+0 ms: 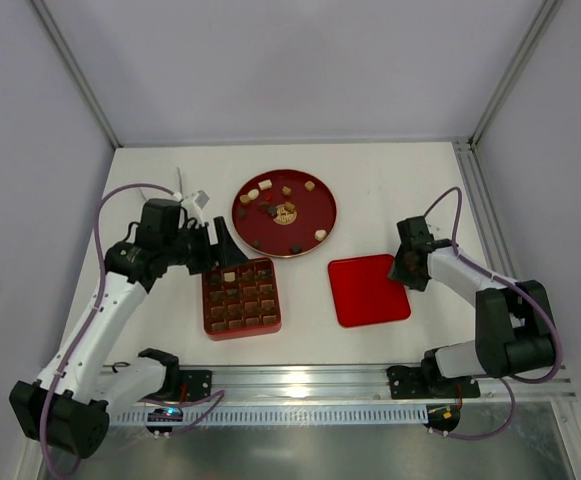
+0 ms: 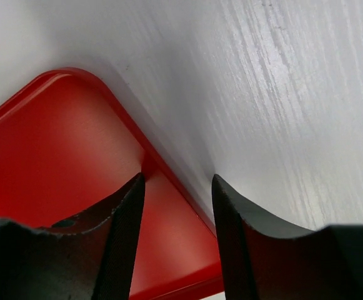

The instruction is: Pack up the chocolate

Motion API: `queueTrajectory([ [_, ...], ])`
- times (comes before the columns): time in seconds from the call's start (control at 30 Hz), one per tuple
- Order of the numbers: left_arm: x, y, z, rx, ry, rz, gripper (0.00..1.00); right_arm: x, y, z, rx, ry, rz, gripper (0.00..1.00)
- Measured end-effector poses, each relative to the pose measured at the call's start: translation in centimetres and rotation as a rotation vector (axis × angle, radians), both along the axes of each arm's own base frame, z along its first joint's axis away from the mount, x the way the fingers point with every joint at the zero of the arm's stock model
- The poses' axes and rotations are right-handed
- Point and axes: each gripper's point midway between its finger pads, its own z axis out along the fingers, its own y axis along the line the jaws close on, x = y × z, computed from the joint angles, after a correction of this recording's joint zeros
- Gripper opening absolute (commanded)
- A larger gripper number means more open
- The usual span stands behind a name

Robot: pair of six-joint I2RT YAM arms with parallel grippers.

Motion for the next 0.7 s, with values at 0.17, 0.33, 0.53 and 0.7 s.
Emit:
queueTrajectory([
  [0.17, -0.2, -2.0, 0.1, -0.023, 0.002, -0.047, 0.78, 0.9, 0.8, 0.1, 0.036, -0.036, 0.013, 0.37],
  [0.33, 0.0, -4.5, -0.3, -0.044, 0.016, -0.094, 0.76, 1.6, 1.6, 0.1, 0.08, -0.075, 0.026, 0.24],
  [0.53, 0.7, -8.1, -2.6, -0.035, 0.067, -0.132, 0.73, 1.9, 2.8, 0.1, 0.148, -0.125, 0.049, 0.12],
  [0.7, 1.2, -10.7, -5.3, -0.011, 0.117, -0.139, 0.7, 1.8, 3.3, 0.0, 0.176, -0.127, 0.062, 0.04],
])
